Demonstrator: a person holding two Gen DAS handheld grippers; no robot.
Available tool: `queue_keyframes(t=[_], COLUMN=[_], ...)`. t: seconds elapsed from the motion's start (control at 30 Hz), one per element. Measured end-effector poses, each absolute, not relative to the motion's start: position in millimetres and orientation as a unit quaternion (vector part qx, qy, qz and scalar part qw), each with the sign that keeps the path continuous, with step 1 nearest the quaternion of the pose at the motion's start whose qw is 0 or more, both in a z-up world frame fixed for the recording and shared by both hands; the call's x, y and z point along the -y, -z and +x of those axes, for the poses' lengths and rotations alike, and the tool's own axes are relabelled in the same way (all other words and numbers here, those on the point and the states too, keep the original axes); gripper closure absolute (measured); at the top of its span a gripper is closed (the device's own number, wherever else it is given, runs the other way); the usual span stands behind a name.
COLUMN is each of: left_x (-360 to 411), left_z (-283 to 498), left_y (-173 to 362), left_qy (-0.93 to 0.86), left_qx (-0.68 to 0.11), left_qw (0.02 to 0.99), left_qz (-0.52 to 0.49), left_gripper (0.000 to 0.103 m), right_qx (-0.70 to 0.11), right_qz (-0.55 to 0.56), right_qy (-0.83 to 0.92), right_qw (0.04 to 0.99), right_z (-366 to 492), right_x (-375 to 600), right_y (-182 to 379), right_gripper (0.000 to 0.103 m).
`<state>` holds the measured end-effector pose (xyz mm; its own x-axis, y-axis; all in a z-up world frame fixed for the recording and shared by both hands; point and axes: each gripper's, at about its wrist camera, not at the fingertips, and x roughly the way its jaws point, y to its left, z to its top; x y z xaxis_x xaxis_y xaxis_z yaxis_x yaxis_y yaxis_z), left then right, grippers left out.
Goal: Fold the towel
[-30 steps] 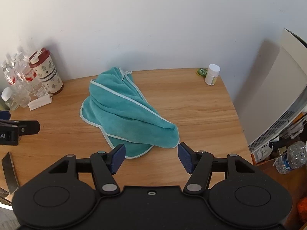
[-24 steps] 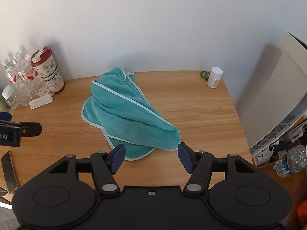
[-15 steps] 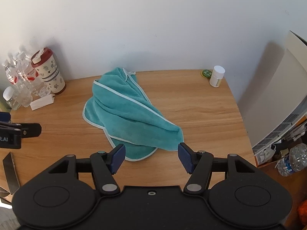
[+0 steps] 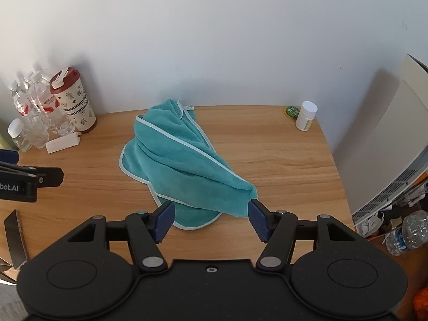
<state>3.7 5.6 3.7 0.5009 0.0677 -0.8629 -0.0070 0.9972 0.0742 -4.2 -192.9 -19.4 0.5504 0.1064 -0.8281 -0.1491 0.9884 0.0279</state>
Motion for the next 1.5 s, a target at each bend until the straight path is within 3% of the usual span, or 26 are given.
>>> queue_keyframes(t=[0.97, 1.4, 1.47, 1.5], left_x=[-11, -25, -27, -28], left_z=[12, 34, 38, 39], left_y=[1, 39, 50, 54], left_qy=[-0.022, -0.042, -0.015, -0.004], left_qx=[-0.514, -0.521, -0.511, -0.503], left_qw=[0.858, 0.852, 0.860, 0.864], left_qz=[0.022, 0.028, 0.014, 0.009], left_gripper=[0.001, 0.001, 0.001, 0.001], right_qx=[-0.462, -0.468, -0.468, -0.468], right_qz=[-0.007, -0.017, -0.019, -0.022], right_qy=[-0.065, -0.069, -0.077, -0.081], right_qw=[0.884, 0.881, 0.880, 0.880], right_z=[2, 34, 41, 47], right_x=[206, 228, 231, 233], right_y=[25, 80, 89, 95], right_gripper=[0.037, 0.039, 0.047, 0.063])
